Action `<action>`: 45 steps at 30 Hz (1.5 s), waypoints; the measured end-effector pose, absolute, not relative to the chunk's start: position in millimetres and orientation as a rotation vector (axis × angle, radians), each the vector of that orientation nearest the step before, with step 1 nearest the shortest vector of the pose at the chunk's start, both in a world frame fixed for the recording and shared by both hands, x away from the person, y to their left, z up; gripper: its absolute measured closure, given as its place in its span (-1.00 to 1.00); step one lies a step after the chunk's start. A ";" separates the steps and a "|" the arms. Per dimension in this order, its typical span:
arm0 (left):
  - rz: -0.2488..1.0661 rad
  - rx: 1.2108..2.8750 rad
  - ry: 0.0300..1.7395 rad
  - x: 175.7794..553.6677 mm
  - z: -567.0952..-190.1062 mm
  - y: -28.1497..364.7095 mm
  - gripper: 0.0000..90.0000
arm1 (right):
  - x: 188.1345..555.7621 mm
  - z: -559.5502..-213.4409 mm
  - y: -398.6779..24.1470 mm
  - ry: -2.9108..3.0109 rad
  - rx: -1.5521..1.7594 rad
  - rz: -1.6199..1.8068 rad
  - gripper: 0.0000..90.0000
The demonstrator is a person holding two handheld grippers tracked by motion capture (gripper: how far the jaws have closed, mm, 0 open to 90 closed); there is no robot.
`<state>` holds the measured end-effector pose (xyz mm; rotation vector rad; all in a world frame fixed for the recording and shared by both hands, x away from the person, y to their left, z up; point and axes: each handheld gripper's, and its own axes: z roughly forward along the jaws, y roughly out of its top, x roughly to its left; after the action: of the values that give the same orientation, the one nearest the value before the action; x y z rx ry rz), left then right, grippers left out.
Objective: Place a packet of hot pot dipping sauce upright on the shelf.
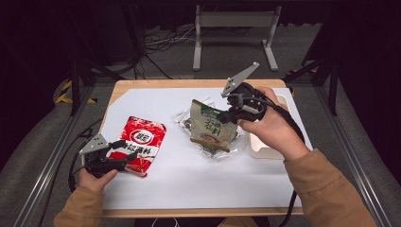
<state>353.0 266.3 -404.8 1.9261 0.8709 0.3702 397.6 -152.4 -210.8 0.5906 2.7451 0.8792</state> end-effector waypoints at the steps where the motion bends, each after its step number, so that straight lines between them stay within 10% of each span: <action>1: 0.372 1.930 0.862 353.5 -404.8 267.1 -0.36 | 398.7 -210.5 -153.9 2.736 0.594 0.881 1.00; 45: 0.402 1.903 0.973 332.2 -410.7 288.1 -0.37 | 447.2 -187.7 -245.4 2.532 0.594 0.770 1.00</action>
<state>332.2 288.1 -410.7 1.9027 0.9731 0.4018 447.2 -245.4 -187.7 0.5944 2.5318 0.7700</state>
